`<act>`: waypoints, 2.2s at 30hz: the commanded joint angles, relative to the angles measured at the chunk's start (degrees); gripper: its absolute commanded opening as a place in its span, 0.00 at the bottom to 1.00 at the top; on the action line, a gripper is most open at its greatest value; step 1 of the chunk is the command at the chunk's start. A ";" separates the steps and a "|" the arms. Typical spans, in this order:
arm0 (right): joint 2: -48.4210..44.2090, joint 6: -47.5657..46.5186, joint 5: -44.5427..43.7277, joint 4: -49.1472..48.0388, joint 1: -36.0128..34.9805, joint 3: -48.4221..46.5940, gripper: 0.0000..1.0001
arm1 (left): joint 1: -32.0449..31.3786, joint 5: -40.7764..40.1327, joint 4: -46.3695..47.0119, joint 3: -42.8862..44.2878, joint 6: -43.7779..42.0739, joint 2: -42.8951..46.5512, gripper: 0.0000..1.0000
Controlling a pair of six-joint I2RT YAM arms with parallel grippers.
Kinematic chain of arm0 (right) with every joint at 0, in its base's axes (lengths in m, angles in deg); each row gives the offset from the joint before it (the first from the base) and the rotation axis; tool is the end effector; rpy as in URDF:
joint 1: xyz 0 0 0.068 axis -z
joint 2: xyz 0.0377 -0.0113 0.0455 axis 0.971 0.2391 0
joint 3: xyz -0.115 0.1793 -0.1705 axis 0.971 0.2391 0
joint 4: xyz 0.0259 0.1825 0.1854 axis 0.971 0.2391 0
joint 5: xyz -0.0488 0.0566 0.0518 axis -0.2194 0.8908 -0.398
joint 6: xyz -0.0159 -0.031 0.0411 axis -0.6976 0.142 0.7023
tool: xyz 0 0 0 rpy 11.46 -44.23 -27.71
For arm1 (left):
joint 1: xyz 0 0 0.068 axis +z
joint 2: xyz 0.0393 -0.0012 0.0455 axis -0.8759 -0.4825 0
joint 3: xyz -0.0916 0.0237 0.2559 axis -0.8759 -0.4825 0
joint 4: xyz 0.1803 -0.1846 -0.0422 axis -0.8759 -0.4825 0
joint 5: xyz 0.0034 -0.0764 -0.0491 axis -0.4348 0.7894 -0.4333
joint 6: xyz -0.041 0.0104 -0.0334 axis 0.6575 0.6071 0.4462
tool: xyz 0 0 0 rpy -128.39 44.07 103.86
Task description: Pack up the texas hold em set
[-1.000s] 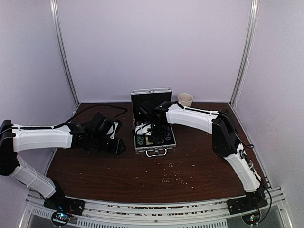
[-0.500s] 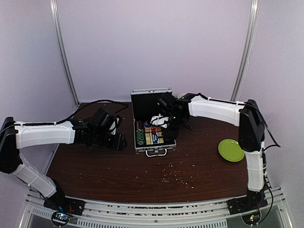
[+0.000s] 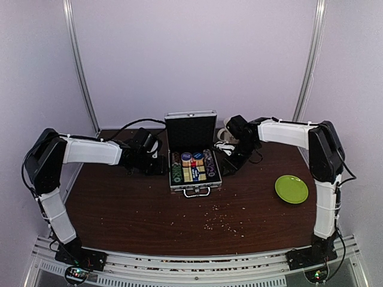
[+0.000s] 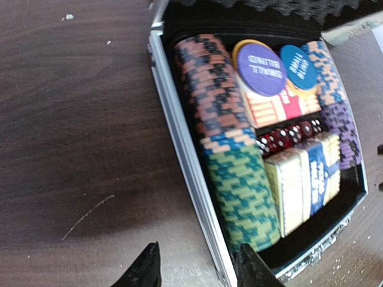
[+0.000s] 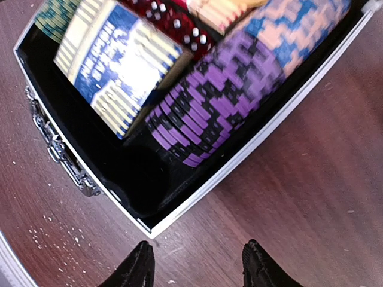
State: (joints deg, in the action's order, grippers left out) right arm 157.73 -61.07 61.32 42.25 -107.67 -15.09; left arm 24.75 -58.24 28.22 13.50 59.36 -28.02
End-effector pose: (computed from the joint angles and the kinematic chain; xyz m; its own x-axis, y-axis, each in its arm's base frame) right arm 0.3552 0.2329 0.2025 -0.6074 -0.6844 -0.4034 -0.7919 0.5621 0.2387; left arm 0.3071 -0.2280 0.1821 -0.8655 -0.1145 -0.4876 0.1093 0.9069 -0.4069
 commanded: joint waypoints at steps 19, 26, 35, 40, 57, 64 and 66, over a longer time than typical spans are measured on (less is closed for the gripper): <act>11.23 4.30 17.38 4.39 1.92 -7.23 0.35 | 3.21 13.39 13.88 1.87 6.53 -10.47 0.31; 10.79 4.00 18.11 3.82 0.81 -4.07 0.27 | 3.21 14.74 15.48 -0.28 7.50 -10.33 0.27; 4.26 2.62 16.71 1.45 -4.58 2.83 0.23 | 0.83 16.26 16.95 -6.76 7.34 -5.55 0.19; 1.74 1.73 16.51 1.56 -7.13 5.41 0.23 | -1.36 17.27 17.86 -11.98 7.49 -2.36 0.14; -8.52 -0.36 17.48 1.44 -13.25 18.78 0.25 | -9.13 11.59 8.55 -26.67 9.98 15.58 0.20; -15.04 -3.19 13.47 3.63 -9.01 21.28 0.39 | -9.12 -2.14 -9.88 -23.74 4.61 29.63 0.39; -17.68 -3.71 12.55 3.24 -8.31 22.36 0.44 | -9.19 -3.06 -10.59 -22.71 1.22 32.81 0.42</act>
State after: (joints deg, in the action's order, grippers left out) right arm 146.28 -61.31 73.76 44.32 -117.75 5.76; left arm 15.50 -54.56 24.60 -12.33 66.55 -1.42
